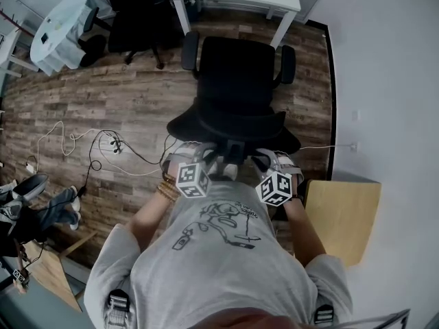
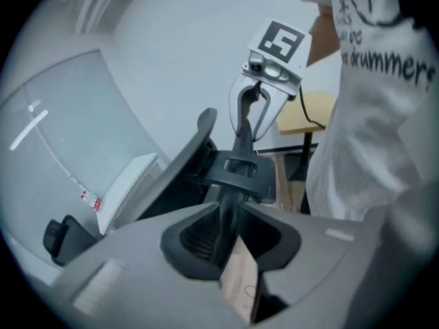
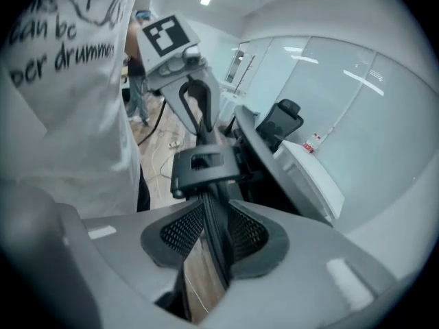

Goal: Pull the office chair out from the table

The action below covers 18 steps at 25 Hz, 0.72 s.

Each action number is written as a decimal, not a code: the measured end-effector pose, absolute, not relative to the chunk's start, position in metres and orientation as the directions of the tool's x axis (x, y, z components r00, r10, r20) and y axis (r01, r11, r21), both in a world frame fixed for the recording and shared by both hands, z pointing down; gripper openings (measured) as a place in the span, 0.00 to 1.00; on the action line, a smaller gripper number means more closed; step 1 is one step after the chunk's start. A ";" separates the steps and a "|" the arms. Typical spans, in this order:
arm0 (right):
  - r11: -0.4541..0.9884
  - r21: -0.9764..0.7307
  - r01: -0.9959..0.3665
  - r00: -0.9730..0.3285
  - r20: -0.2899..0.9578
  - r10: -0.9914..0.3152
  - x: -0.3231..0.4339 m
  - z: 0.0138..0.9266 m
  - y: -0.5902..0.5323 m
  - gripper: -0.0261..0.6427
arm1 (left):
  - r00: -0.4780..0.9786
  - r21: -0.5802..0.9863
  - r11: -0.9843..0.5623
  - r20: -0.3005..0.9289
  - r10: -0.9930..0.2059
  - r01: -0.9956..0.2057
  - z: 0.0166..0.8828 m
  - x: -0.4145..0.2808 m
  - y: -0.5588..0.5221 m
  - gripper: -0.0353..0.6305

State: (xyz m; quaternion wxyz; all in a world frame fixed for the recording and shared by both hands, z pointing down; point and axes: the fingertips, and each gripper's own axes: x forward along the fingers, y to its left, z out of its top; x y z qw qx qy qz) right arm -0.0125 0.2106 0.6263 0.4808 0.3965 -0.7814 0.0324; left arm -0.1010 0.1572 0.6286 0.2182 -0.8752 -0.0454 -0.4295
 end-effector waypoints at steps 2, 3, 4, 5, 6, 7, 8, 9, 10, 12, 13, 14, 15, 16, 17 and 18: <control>0.633 0.284 -0.720 -0.288 0.708 -0.645 -0.022 0.592 0.205 0.19 | 0.704 -0.286 -0.942 0.706 -0.081 0.178 0.597 -0.096 0.159 0.16; 0.604 0.257 -0.754 -0.316 0.665 -0.677 -0.025 0.574 0.201 0.18 | 0.749 -0.238 -0.963 0.659 -0.063 0.128 0.580 -0.093 0.160 0.14; 0.574 0.224 -0.787 -0.342 0.616 -0.710 -0.029 0.555 0.198 0.16 | 0.795 -0.179 -0.981 0.605 -0.046 0.079 0.561 -0.090 0.160 0.12; 0.544 0.184 -0.818 -0.367 0.562 -0.741 -0.033 0.536 0.194 0.14 | 0.837 -0.115 -0.993 0.546 -0.035 0.034 0.543 -0.088 0.160 0.10; 0.516 0.136 -0.846 -0.389 0.503 -0.772 -0.037 0.517 0.190 0.13 | 0.873 -0.058 -0.998 0.486 -0.032 -0.004 0.525 -0.086 0.158 0.07; 0.488 0.084 -0.869 -0.407 0.439 -0.801 -0.041 0.499 0.186 0.10 | 0.902 -0.012 -0.999 0.429 -0.037 -0.035 0.506 -0.086 0.156 0.06; 0.463 0.030 -0.886 -0.419 0.375 -0.827 -0.044 0.483 0.183 0.09 | 0.925 0.023 -0.998 0.376 -0.047 -0.060 0.490 -0.086 0.154 0.06; 0.443 -0.019 -0.896 -0.425 0.321 -0.846 -0.046 0.468 0.181 0.07 | 0.943 0.055 -0.995 0.327 -0.057 -0.079 0.475 -0.086 0.153 0.06; 0.430 -0.059 -0.901 -0.429 0.280 -0.859 -0.048 0.456 0.180 0.06 | 0.958 0.085 -0.992 0.280 -0.064 -0.091 0.462 -0.087 0.154 0.06; 0.420 -0.113 -0.900 -0.435 0.220 -0.873 -0.053 0.437 0.180 0.05 | 0.977 0.150 -0.984 0.200 -0.068 -0.099 0.442 -0.087 0.158 0.06; 0.418 -0.127 -0.900 -0.436 0.198 -0.878 -0.055 0.431 0.179 0.05 | 0.983 0.175 -0.980 0.169 -0.067 -0.097 0.435 -0.086 0.160 0.06; 0.415 -0.133 -0.900 -0.433 0.183 -0.883 -0.057 0.426 0.178 0.05 | 0.987 0.191 -0.977 0.146 -0.068 -0.095 0.430 -0.086 0.162 0.06; 0.409 -0.136 -0.902 -0.429 0.173 -0.887 -0.058 0.422 0.177 0.05 | 0.989 0.197 -0.976 0.131 -0.071 -0.096 0.425 -0.085 0.163 0.06; 0.404 -0.143 -0.903 -0.425 0.165 -0.890 -0.059 0.418 0.175 0.05 | 0.990 0.198 -0.975 0.118 -0.078 -0.101 0.421 -0.083 0.162 0.06; 0.401 -0.156 -0.903 -0.424 0.157 -0.892 -0.060 0.414 0.172 0.05 | 0.990 0.197 -0.975 0.108 -0.087 -0.107 0.416 -0.082 0.160 0.06; 0.401 -0.173 -0.899 -0.426 0.147 -0.893 -0.059 0.411 0.170 0.05 | 0.991 0.194 -0.975 0.099 -0.092 -0.110 0.412 -0.080 0.159 0.06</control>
